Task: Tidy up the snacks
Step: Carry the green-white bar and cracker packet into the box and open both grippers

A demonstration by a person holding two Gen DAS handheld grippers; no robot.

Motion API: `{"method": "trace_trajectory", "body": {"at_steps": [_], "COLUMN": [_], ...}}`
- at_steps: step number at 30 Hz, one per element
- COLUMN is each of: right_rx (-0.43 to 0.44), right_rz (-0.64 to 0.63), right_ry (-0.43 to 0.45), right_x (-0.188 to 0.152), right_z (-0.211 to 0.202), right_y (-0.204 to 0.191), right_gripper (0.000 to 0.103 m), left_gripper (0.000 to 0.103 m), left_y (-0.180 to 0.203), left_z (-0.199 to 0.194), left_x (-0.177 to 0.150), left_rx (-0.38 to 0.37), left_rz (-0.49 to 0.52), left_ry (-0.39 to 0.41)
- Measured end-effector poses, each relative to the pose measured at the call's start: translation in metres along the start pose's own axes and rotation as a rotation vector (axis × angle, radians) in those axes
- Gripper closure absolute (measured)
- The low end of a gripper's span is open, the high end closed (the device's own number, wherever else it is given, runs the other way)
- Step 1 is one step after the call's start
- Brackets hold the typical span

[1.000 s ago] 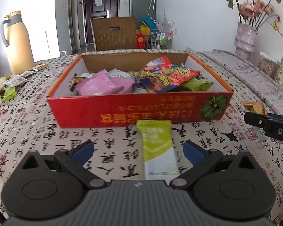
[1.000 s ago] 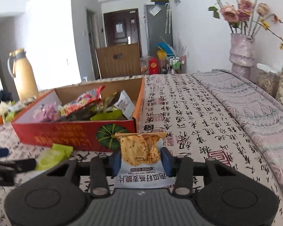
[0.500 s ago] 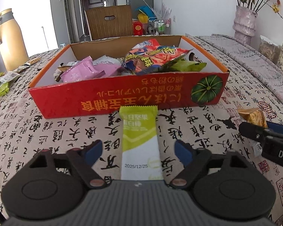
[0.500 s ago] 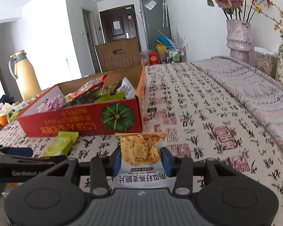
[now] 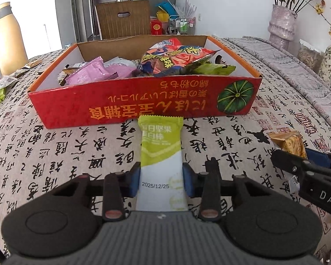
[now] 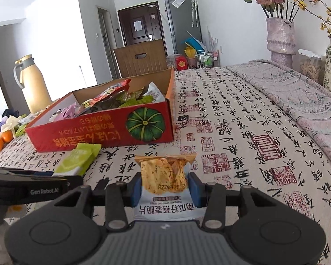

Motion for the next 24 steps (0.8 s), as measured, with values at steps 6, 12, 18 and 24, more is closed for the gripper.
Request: {"method": "trace_trajectory", "body": {"at_steps": [6,12,18,24], "right_rx": [-0.004,-0.004,0.001,0.015], "right_rz": [-0.009,-0.023,-0.041,-0.067], "right_ry": [0.009,0.026,0.048,0.081], "right_x": [-0.001,0.000,0.004,0.016], "right_z": [-0.009,-0.020,-0.031,-0.036], "right_y": [-0.006,-0.013,-0.024,-0.039], "right_gripper": [0.060,0.060,0.060,0.060], "left_gripper": [0.064,0.065,0.065,0.065], "left_y": [-0.003,-0.008,-0.016,-0.025], "left_z": [-0.015,-0.034,-0.056,-0.072], "left_x": [0.000,0.002,0.008,0.024], "left_rx": [-0.009,-0.021,-0.031,-0.043], "left_rz": [-0.005,-0.005,-0.009,-0.014], "left_ry": [0.032,0.078,0.140,0.191]}}
Point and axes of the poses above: each gripper's, at about its wrist camera, not at the fingertips, and z roughly the way its jaws point, y to its right, x to its top, the point moved 8 cm from there along z, roughly the way its jaws point, and after that the axes turned 3 degrees about y, right-handed, at the moved point
